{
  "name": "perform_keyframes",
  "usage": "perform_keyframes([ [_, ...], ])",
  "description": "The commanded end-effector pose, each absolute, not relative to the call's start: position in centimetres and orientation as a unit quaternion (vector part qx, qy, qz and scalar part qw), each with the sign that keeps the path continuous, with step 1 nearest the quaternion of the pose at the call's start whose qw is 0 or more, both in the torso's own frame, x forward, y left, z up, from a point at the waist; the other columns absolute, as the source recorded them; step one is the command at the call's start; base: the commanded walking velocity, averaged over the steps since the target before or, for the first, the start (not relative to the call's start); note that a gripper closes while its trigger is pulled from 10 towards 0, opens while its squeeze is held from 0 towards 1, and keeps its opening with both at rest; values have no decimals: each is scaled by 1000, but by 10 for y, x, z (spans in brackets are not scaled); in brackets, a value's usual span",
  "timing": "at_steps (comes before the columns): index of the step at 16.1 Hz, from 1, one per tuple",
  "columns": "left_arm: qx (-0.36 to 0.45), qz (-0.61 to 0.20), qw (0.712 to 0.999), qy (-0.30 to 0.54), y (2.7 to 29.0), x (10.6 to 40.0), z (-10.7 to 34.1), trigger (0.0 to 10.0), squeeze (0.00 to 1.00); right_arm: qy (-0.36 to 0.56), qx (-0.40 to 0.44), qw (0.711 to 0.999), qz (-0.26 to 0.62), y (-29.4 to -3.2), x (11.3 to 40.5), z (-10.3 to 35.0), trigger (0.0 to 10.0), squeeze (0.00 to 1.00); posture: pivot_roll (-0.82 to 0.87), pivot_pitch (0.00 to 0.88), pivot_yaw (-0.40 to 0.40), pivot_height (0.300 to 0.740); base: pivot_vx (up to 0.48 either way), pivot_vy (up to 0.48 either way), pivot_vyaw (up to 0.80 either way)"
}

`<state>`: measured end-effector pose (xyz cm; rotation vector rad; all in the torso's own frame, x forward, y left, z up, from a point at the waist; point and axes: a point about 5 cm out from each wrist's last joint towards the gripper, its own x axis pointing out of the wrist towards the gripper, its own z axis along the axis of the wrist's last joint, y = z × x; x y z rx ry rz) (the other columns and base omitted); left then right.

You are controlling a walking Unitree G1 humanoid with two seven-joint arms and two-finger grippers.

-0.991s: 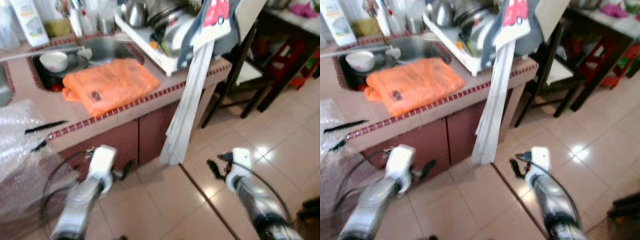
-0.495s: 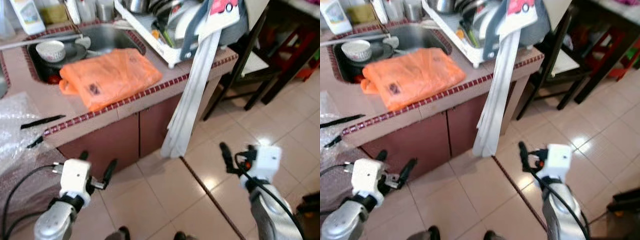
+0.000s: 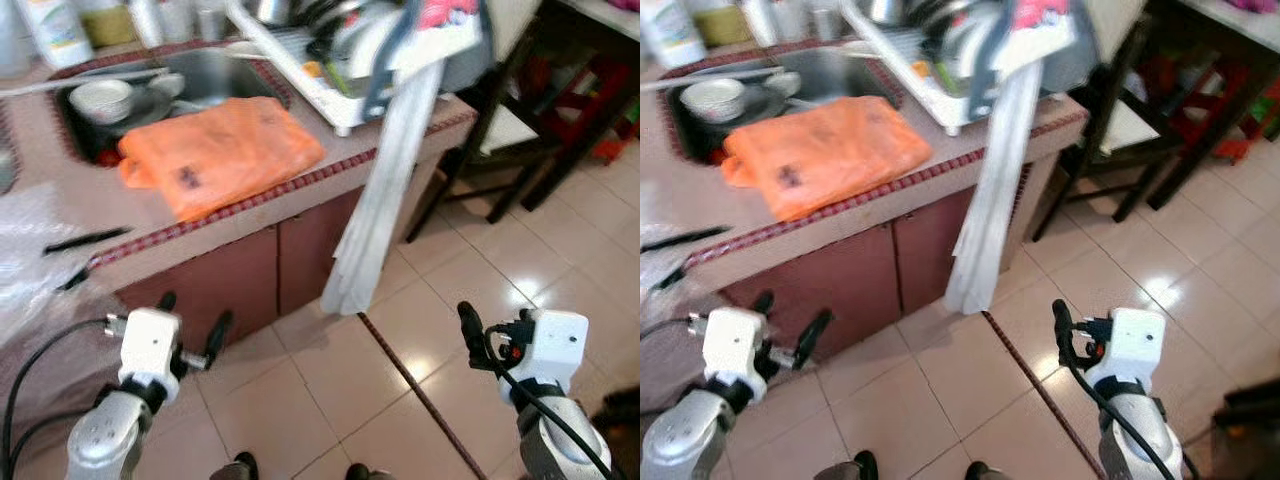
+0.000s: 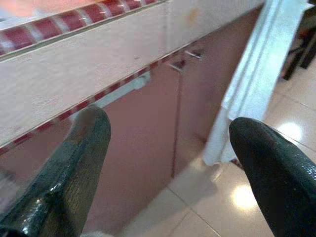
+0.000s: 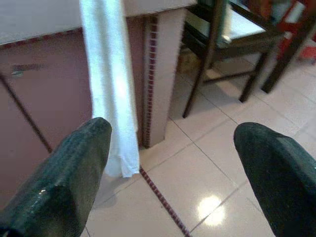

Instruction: Kitchen organization

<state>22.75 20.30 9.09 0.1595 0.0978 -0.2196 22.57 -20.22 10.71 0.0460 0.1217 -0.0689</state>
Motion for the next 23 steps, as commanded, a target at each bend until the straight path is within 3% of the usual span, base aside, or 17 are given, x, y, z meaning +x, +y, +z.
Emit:
perform_keyframes([
  [1,79,-109,989,61,204,224,85,10000,0,54,16,998,-33,-202,226,113,10000,0,22,156,-76,740,0,0,800],
  [10,137,-60,988,-23,196,241,124,10000,0,17,23,999,-18,-187,238,134,10000,0,35,155,-78,740,0,0,800],
  [21,122,-43,991,-15,186,246,130,10000,0,-3,25,1000,-9,-182,247,143,10000,0,44,162,-80,740,0,0,800],
  [23,117,-38,992,-10,189,248,129,10000,0,-2,32,999,-17,-183,249,144,10000,0,44,161,-80,740,0,0,0],
])
